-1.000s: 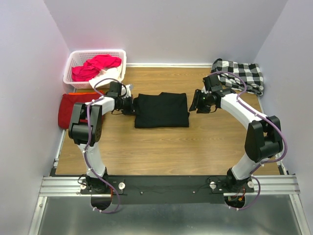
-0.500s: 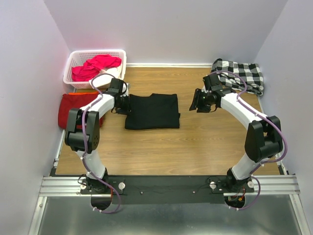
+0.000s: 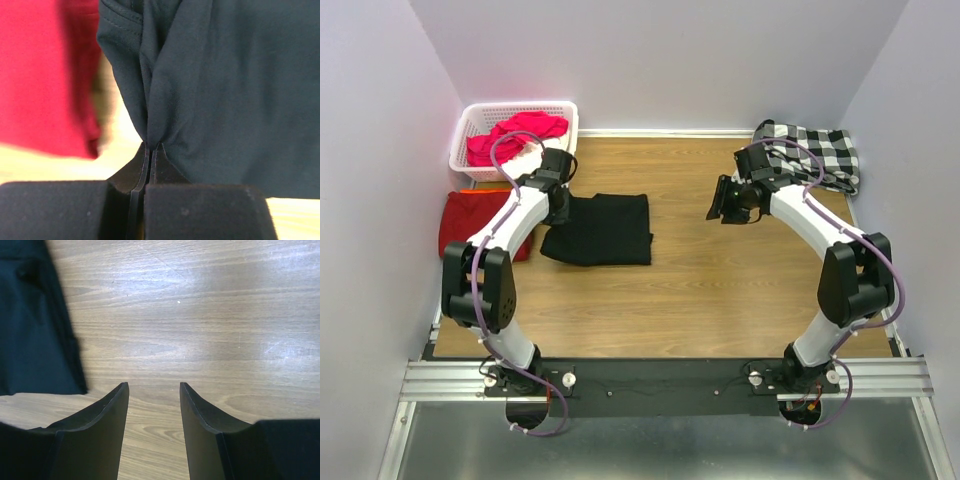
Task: Fold and stack the t-shirts
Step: Put the neatly folded tshirt into the corner of the board with the left arm
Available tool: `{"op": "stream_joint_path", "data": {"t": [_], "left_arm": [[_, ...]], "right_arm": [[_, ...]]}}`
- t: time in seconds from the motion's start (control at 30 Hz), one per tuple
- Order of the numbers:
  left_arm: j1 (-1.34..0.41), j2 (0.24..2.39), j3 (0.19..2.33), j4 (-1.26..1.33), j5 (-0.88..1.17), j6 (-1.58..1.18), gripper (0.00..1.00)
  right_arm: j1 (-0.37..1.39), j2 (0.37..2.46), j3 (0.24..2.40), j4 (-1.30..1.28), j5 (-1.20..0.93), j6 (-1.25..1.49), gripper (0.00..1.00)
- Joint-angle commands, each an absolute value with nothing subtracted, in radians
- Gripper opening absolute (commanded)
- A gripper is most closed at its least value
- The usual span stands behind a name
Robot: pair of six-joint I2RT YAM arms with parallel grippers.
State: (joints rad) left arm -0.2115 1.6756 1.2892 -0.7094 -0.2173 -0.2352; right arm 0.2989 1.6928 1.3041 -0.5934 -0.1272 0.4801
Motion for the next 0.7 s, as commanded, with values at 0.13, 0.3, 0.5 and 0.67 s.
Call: {"op": "stream_joint_path", "data": {"t": [0.13, 0.3, 0.5, 0.67], "left_arm": [[-0.209, 1.514, 1.350, -0.796, -0.434, -0.278, 0.00], [-0.209, 1.467, 1.339, -0.819, -0.463, -0.276, 0.00], [-0.209, 1.414, 1.345, -0.834, -0.518, -0.282, 0.00], [-0.209, 1.393, 1.353, -0.848, -0.578, -0.290, 0.00]], "right_arm": [[0.293, 1.740, 1.356, -0.606, -0.147, 0.463, 0.54], [0.295, 1.761, 1.359, -0.606, -0.161, 0.459, 0.53], [0.295, 1.787, 1.370, -0.606, -0.184, 0.454, 0.53], [0.295, 1.801, 1.374, -0.606, -0.206, 0.453, 0.53]]}}
